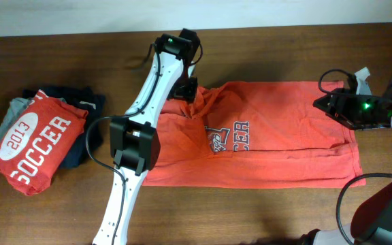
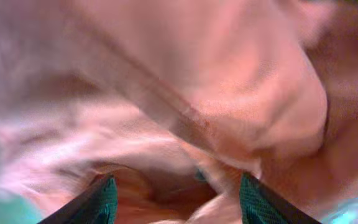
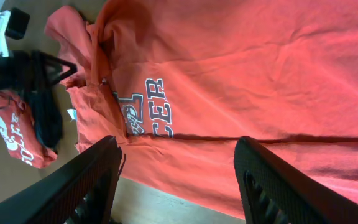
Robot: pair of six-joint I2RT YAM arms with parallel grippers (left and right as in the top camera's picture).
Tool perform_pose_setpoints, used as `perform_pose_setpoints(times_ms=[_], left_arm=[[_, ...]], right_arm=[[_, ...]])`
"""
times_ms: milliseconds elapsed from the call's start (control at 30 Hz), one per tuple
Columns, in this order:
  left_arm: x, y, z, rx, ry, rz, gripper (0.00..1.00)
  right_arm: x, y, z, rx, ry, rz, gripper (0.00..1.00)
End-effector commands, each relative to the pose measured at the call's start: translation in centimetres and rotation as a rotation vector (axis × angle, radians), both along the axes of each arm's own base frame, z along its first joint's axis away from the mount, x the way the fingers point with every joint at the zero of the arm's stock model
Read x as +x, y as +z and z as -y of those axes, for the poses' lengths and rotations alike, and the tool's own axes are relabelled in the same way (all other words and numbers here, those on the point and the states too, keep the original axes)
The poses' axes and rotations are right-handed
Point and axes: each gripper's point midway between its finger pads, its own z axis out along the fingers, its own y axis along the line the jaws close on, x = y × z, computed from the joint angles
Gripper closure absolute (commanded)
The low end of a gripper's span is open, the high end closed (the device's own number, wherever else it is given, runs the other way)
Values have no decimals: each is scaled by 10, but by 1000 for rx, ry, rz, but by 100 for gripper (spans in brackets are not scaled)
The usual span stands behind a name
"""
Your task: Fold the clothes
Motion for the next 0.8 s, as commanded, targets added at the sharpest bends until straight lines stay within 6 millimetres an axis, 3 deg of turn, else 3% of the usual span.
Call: perform_pose_setpoints(times_ms=[0,133,200,400,500,767], left_arm=[[-6,7,4,70,-577,-13,42],[-32,7,30,-59,-822,-86,49],[-38,8,28,-47,-885,-112,48],[-17,6,35,-22,-912,-20,44],[-18,6,40,-22,-922,-12,39],[-24,-3,57,-29,-976,-10,39]], right_arm=[[1,8,0,-23,10,29,39],[1,8,0,-23,10,28,39],[1,8,0,-22,10,28,39],[1,8,0,-23,10,29,39],[1,8,0,-23,10,28,39],[1,8,0,-22,10,28,38]])
